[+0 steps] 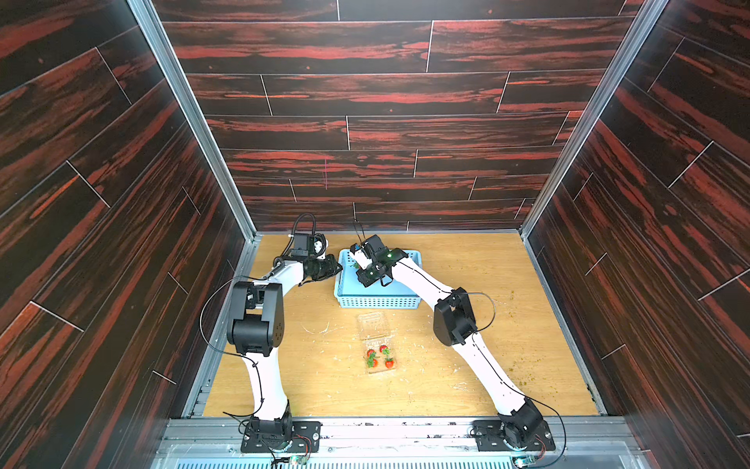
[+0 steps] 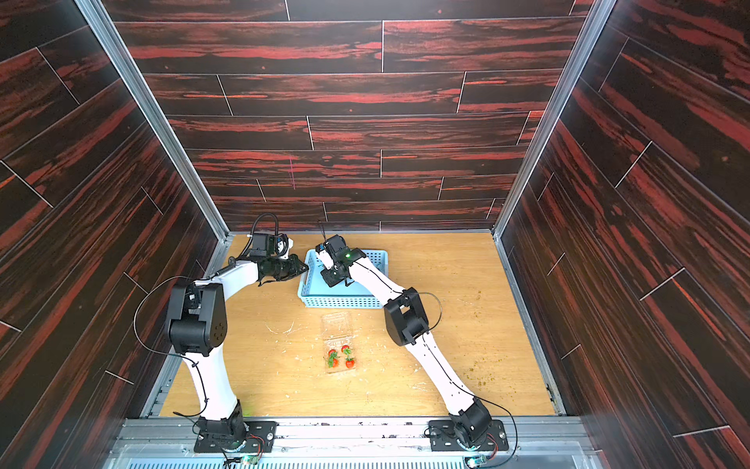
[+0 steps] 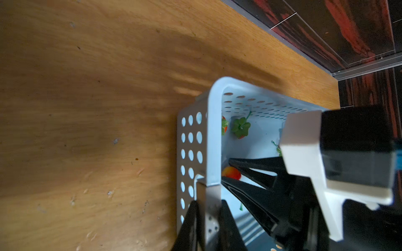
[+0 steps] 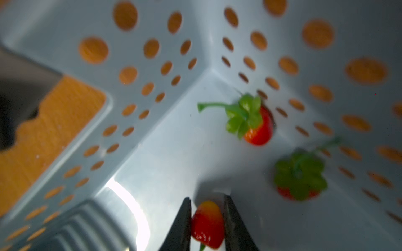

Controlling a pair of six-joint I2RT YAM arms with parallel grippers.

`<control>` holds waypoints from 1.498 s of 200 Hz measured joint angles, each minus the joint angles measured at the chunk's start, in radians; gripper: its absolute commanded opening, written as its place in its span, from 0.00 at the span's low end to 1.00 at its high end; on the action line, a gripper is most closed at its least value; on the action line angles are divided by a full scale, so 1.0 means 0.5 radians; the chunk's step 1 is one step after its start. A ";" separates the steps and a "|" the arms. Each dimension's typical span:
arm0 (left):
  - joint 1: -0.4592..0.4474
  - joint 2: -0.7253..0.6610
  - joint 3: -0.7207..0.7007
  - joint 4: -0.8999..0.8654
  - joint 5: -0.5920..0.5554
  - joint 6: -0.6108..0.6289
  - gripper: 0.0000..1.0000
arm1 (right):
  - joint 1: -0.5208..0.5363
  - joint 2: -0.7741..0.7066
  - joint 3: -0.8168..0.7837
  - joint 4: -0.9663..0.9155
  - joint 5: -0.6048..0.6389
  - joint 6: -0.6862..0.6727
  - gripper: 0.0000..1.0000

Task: Pack strawberries into containers
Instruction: Pick up the basket from the center of the board, then place the strawberry in the packing box.

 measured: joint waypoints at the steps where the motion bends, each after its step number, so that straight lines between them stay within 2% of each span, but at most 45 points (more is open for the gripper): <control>1: -0.001 -0.001 0.000 0.000 -0.001 0.001 0.00 | 0.000 -0.003 -0.006 0.000 0.000 0.000 0.24; 41: -0.016 -0.027 -0.001 -0.009 -0.089 0.013 0.00 | -0.006 -0.315 -0.436 0.095 -0.026 -0.024 0.24; 93: -0.021 -0.045 -0.001 -0.008 -0.181 0.011 0.00 | -0.019 -0.805 -0.842 0.273 -0.150 -0.056 0.23; 119: -0.027 -0.046 -0.001 -0.009 -0.208 0.012 0.00 | -0.021 -1.089 -1.117 0.359 -0.278 -0.083 0.22; 149: -0.029 -0.047 0.008 -0.021 -0.233 0.012 0.00 | 0.000 -1.491 -1.612 0.432 -0.496 -0.093 0.23; 176: -0.031 -0.047 0.026 -0.020 -0.240 0.012 0.00 | 0.133 -1.771 -1.988 0.402 -0.640 -0.089 0.22; 213: -0.040 -0.047 0.029 -0.019 -0.246 0.012 0.00 | 0.417 -1.905 -2.430 0.381 -0.739 0.008 0.22; 248: -0.048 -0.050 0.029 -0.020 -0.251 0.012 0.00 | 0.496 -1.877 -2.689 0.384 -0.736 0.085 0.21; 267: -0.052 -0.071 0.029 -0.021 -0.259 0.013 0.00 | 0.497 -1.837 -2.719 0.404 -0.710 0.105 0.31; 286: -0.052 -0.105 0.029 -0.021 -0.269 0.019 0.00 | 0.497 -1.814 -2.719 0.426 -0.658 0.110 0.45; 299: -0.052 -0.124 0.029 -0.020 -0.274 0.022 0.00 | 0.499 -1.810 -2.719 0.436 -0.622 0.101 0.50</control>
